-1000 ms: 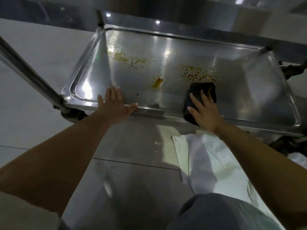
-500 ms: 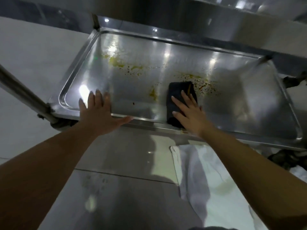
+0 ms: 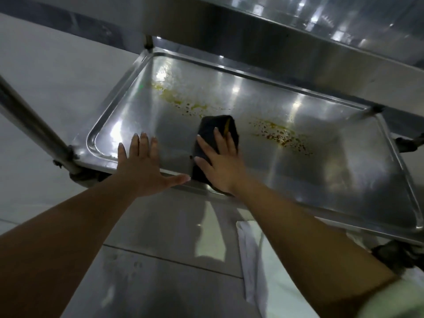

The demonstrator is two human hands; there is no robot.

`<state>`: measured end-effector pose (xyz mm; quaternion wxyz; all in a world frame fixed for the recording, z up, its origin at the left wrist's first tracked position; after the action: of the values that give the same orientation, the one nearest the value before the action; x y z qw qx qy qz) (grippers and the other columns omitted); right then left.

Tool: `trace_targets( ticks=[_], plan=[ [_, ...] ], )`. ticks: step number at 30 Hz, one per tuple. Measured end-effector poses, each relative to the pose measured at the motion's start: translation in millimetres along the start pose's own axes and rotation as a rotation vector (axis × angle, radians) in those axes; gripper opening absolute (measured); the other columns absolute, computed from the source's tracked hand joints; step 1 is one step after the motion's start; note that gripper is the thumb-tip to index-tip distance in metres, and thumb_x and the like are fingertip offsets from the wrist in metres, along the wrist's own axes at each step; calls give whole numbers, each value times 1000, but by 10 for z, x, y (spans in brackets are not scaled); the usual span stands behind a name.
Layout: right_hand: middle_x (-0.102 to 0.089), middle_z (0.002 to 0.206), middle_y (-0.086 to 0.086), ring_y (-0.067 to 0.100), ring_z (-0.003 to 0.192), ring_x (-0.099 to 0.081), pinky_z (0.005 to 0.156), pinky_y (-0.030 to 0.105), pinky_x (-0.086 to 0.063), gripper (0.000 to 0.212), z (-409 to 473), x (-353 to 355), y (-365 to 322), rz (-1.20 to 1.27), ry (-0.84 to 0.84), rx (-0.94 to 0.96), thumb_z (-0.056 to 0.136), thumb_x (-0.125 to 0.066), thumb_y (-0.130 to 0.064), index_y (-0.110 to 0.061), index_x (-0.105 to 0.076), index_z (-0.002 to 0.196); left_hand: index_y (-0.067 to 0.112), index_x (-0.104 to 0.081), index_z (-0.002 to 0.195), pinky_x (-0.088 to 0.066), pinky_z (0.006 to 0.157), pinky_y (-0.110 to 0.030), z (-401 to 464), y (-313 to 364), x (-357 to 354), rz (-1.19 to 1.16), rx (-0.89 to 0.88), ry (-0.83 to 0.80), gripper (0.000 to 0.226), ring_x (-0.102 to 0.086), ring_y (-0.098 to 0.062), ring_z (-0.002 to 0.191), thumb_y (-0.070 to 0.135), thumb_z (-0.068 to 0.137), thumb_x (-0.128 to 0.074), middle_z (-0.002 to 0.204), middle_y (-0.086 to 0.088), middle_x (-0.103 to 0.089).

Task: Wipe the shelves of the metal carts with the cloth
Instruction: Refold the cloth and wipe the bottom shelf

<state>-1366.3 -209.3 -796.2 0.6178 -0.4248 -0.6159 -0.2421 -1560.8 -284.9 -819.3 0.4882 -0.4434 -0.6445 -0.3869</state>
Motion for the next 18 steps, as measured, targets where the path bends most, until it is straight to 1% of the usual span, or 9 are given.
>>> trace_targets(
  ticks=[2,5,7,9,10,12,14,15,18],
  plan=[
    [13,160,-7,26,146,17,116,53,8,57,154,-15,-204,10,-24,76,94,-27,-63,-51,-8,147,14,13,151,2,115,-56,23,-15,36,-7,5,-29,149,18,-26,146,106,34,-1,160,-10,16],
    [15,160,-12,20,146,19,116,52,9,56,189,36,-93,51,-75,120,95,-30,-60,-52,-9,146,16,12,151,1,116,-54,17,-52,89,16,-28,-55,148,16,-26,147,106,34,0,160,-10,15],
    [15,159,-13,17,146,19,117,51,8,55,22,59,140,67,-57,109,96,-32,-57,-52,-9,146,19,2,152,-3,117,-50,7,-139,125,23,-101,23,141,7,-25,148,104,40,1,161,-8,4],
    [12,160,-11,19,146,15,118,51,4,54,-229,85,410,45,-28,73,98,-34,-51,-53,-6,145,25,-11,152,-10,115,-44,2,-302,186,37,-205,124,128,-8,-23,146,101,50,0,160,-6,-12],
    [11,160,-10,20,147,13,118,51,1,54,-350,101,524,28,-14,58,98,-34,-49,-53,-4,143,28,-15,152,-12,114,-42,4,-390,213,44,-259,146,121,-13,-22,145,99,55,-2,159,-4,-17],
    [9,160,-8,22,147,10,119,51,-4,54,-498,136,660,7,12,43,97,-33,-47,-50,-1,141,29,-19,151,-13,112,-39,12,-517,218,57,-339,170,116,-17,-22,144,97,59,-5,158,-2,-22],
    [9,160,-6,23,147,11,119,51,-5,59,-459,155,644,-9,2,46,99,-36,-41,-49,5,141,20,-20,152,-11,114,-39,10,-564,180,42,-327,211,121,-16,-23,145,98,59,-8,158,-4,-22],
    [11,160,-5,23,147,13,119,51,-4,62,-393,164,585,-12,-22,51,100,-38,-38,-49,8,140,15,-18,152,-8,116,-39,9,-560,162,29,-304,221,126,-12,-23,147,99,58,-10,159,-6,-20],
    [17,160,-5,25,145,20,119,50,2,62,-95,171,198,-1,-122,153,100,-36,-38,-52,7,143,7,-7,152,7,119,-40,9,-548,143,9,-252,219,138,3,-20,149,102,53,-10,161,-9,-8]
  ],
)
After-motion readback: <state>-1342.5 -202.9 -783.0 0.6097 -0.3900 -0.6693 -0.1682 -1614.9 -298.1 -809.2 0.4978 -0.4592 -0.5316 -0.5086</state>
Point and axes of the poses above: each hand's wrist, its own z-axis towards the middle knuckle, its own x-axis out of the back of the hand, y = z × x, the point moved 2 cm from there along z, towards the middle knuckle
